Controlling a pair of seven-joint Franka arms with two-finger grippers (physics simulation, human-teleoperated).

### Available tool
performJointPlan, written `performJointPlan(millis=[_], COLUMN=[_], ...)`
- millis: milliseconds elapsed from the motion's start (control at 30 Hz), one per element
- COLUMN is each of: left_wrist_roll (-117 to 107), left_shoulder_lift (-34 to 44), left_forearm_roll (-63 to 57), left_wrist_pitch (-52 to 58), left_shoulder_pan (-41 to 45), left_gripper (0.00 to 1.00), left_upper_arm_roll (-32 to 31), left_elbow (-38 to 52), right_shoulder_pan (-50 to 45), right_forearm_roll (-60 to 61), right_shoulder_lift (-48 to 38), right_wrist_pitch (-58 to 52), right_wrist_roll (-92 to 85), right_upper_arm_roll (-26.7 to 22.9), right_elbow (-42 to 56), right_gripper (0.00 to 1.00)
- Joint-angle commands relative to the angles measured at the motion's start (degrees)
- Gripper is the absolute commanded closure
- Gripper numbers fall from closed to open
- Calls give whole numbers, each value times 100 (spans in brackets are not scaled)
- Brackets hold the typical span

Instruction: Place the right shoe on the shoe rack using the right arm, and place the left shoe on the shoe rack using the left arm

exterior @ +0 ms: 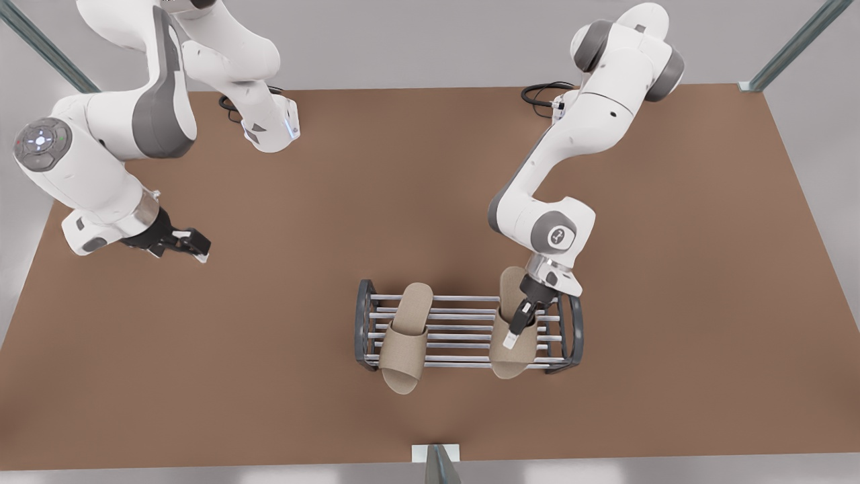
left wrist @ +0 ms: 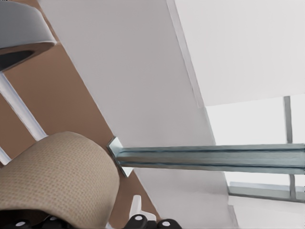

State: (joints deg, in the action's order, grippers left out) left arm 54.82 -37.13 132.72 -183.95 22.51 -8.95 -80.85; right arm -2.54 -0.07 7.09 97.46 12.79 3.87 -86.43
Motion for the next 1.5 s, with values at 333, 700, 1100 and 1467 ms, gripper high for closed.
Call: performJointPlan(millis=[333, 700, 1100, 1467], left_wrist_roll=[-112, -120, 1409, -4480], left_shoulder_lift=[109, 609, 2438, 1585], left_forearm_roll=[-106, -53, -97, -12068], left_wrist_pitch=[-431, -1055, -1574, 10309], left_shoulder_pan=[52, 254, 307, 342], left_gripper=[0, 0, 0, 0], left_upper_arm_roll=[-10, -72, 306, 4244], left_elbow=[-19, -677, -1627, 825], right_shoulder_pan=[210, 228, 421, 421], right_forearm_roll=[139, 148, 166, -37], right_shoulder_lift=[205, 196, 73, 64], right_wrist_pitch=[-588, -580, -649, -905], right_wrist_roll=[-1332, -1323, -1297, -1262], right_upper_arm_roll=[18, -9, -114, -325], right_elbow=[522, 531, 610, 707], right_gripper=[0, 0, 0, 0])
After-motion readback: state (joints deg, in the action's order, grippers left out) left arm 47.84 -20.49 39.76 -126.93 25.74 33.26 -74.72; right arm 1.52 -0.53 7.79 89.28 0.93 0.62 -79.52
